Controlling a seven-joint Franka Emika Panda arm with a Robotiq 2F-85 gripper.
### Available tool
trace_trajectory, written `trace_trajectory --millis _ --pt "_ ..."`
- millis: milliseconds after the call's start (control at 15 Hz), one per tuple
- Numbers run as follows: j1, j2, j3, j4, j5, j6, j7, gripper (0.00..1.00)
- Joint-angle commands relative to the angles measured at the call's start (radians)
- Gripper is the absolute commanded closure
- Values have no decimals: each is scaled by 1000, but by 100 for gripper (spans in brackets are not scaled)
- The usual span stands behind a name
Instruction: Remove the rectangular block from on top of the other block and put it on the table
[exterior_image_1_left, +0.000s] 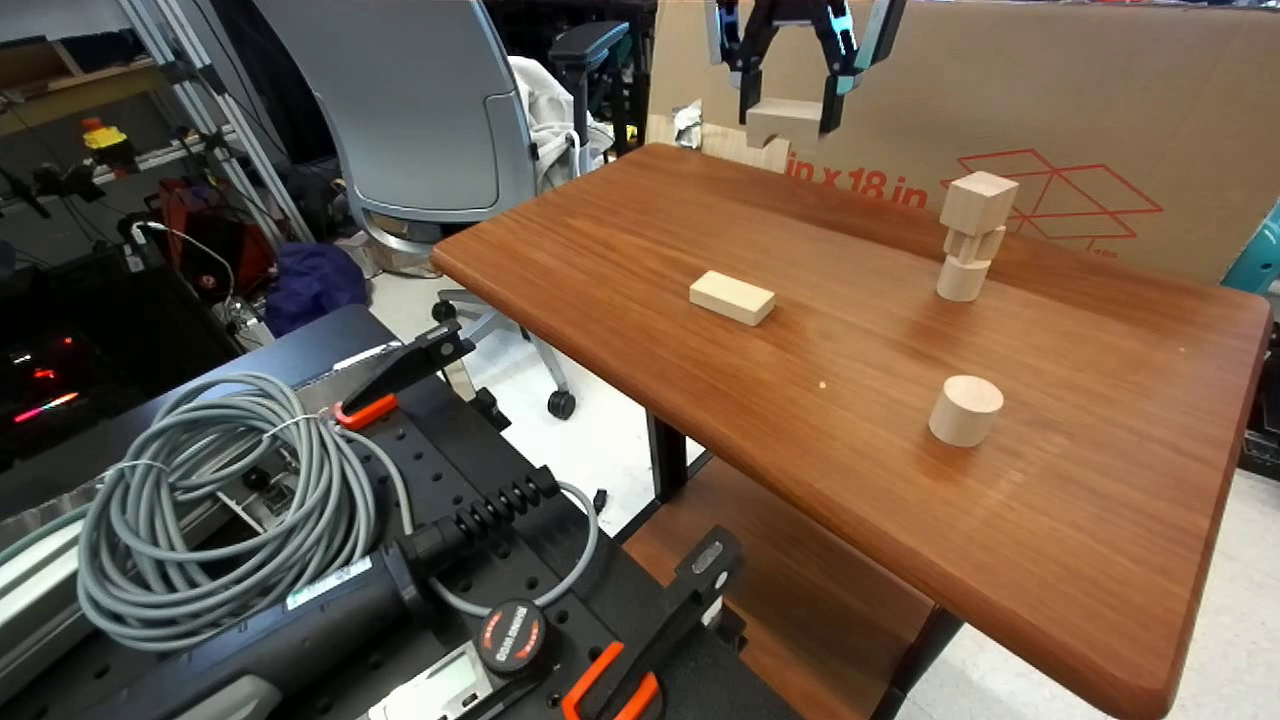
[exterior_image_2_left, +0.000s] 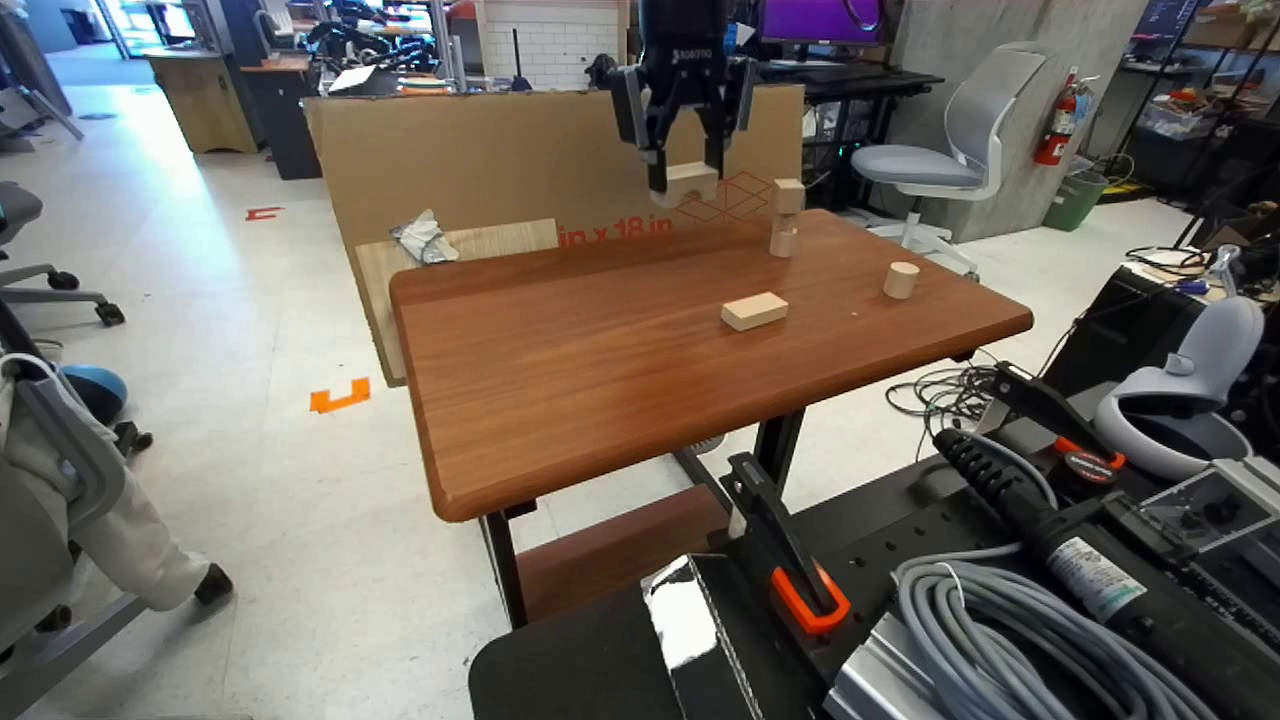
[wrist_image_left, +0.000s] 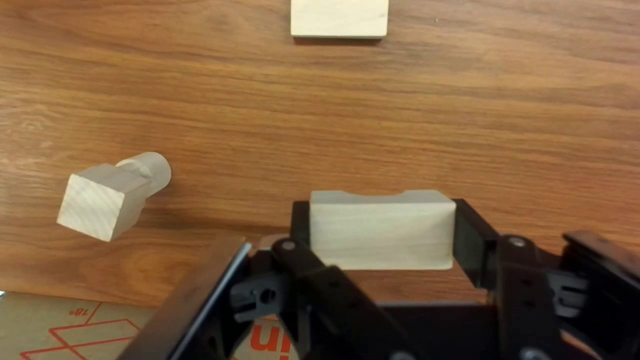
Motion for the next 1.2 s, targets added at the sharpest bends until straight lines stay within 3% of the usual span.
trace_trajectory --millis 0,533,933,1000,1133 --pt "9 109 -16 130 9 -75 19 58" --pt "10 246 -28 262 8 -154 40 58" --pt "6 286 -42 293 4 -165 43 58" --pt "6 286 -43 290 5 -165 45 8" --pt "5 266 -41 273 5 -167 37 3"
